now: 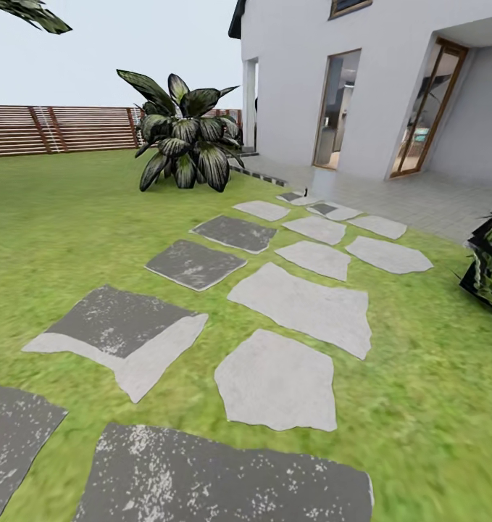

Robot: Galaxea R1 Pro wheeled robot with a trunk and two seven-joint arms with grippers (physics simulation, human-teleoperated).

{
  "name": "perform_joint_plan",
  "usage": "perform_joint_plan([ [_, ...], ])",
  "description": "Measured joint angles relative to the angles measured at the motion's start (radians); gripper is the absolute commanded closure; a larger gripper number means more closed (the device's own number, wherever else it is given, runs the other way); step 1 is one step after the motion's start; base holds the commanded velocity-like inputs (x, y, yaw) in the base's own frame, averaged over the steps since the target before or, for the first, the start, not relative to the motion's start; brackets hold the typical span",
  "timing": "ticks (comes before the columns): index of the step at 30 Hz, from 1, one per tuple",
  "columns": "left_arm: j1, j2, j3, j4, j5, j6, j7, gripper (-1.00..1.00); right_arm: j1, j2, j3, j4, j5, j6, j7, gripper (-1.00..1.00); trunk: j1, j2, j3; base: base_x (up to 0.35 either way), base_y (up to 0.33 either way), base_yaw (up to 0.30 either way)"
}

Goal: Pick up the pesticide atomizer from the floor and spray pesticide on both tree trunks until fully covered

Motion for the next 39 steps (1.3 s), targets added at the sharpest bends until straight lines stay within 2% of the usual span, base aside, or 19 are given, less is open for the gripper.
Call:
perform_joint_plan([
  [8, 0.0, 0.0, 0.0, 0.0, 0.0, 0.0, 0.001, -1.0, 0.0, 0.0, -0.002, -0.001, 0.0, -0.001, -0.001, -1.0, 0.0, 0.0, 0.001, 0.34, 0.0, -0.034],
  [15, 0.0, 0.0, 0.0, 0.0, 0.001, 0.0, 0.001, -1.0, 0.0, 0.0, -0.003, -0.001, 0.0, -0.001, -0.001, -1.0, 0.0, 0.0, 0.01, 0.34, 0.0, -0.114],
  [28, 0.0, 0.0, 0.0, 0.0, 0.001, 0.0, 0.001, -1.0, 0.0, 0.0, -0.001, -0.001, 0.0, -0.001, -0.001, -1.0, 0.0, 0.0, 0.029, 0.34, 0.0, -0.007],
  [39, 0.0, 0.0, 0.0, 0.001, 0.001, 0.0, 0.0, -1.0, 0.0, 0.0, -0.001, -0.001, 0.0, -0.001, -0.001, -1.0, 0.0, 0.0, 0.03, 0.34, 0.0, 0.0],
])
